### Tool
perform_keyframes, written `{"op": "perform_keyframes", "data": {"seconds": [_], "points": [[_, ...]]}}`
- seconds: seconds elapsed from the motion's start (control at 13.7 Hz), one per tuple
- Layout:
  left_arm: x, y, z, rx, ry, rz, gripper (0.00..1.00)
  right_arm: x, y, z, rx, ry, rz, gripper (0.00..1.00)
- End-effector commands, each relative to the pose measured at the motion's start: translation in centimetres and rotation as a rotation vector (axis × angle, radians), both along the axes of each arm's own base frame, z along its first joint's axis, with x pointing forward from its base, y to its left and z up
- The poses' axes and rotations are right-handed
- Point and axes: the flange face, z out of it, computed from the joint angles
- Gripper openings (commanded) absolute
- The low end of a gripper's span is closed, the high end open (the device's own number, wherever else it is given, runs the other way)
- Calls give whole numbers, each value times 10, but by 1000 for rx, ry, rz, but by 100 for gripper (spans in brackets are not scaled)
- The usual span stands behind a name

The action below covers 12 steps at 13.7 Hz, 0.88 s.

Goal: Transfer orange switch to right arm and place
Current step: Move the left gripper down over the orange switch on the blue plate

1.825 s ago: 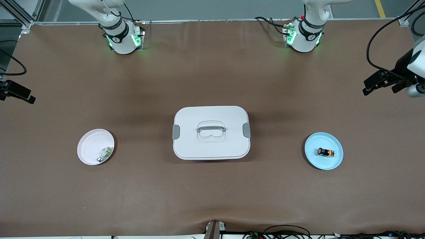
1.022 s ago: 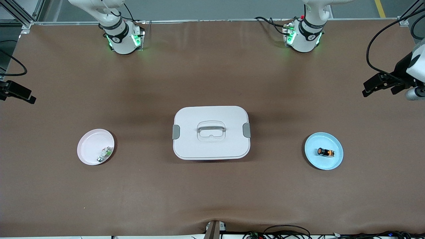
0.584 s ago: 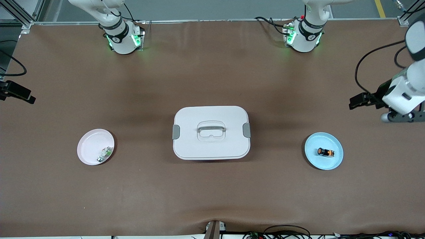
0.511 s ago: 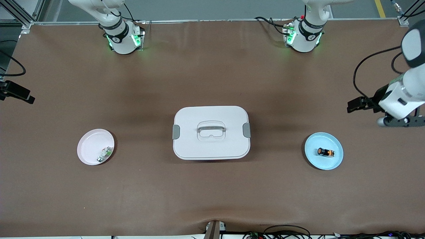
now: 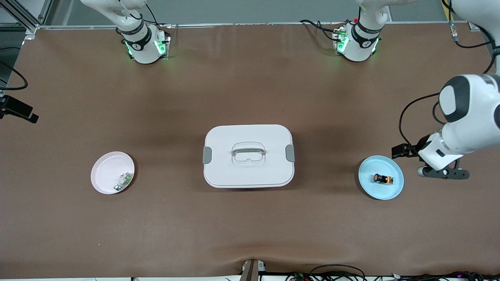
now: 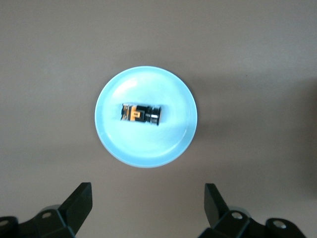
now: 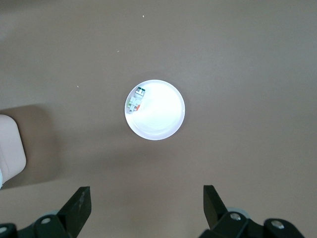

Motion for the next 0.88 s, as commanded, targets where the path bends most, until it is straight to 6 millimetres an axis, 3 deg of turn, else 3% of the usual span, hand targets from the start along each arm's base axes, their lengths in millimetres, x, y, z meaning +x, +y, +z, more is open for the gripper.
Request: {"op": "perform_keyframes", "data": {"seconds": [0.0, 0.36, 0.51, 0.8], "points": [[8, 0, -25, 6, -6, -77, 100, -8, -20, 4, 38, -26, -34, 100], [21, 12, -78, 1, -26, -133, 100, 7, -42, -21, 76, -12, -74, 100], [23, 30, -89, -2, -20, -138, 100, 8, -47, -24, 76, -9, -82, 100], [26, 40, -114, -20, -3, -159, 100, 8, -46, -22, 68, -13, -77, 100]]}}
